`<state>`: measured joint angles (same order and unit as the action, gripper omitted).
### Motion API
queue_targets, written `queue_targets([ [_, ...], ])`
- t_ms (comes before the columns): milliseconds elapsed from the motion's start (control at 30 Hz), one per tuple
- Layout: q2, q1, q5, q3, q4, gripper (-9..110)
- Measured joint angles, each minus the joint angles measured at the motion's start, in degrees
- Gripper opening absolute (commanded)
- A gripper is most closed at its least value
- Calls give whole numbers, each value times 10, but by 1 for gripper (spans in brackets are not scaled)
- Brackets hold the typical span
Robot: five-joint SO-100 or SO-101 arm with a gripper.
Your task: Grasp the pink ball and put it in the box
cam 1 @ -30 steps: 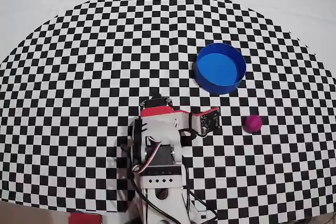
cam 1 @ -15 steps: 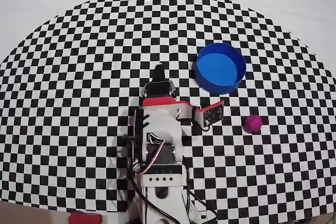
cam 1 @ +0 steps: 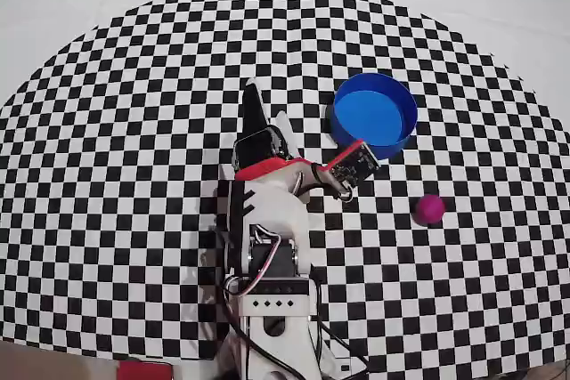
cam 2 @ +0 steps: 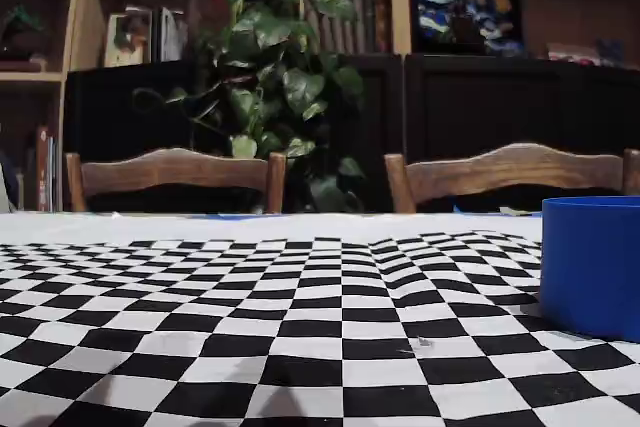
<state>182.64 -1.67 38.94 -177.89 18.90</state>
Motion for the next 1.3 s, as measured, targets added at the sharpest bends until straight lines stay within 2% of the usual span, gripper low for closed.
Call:
queue_targets([
  [300, 0, 0, 287, 0, -6, 25],
  [633, 0, -13, 475, 0, -41, 25],
  [967, -11, -26, 526, 0, -65, 25],
  [1300, -11, -38, 526, 0, -72, 25],
])
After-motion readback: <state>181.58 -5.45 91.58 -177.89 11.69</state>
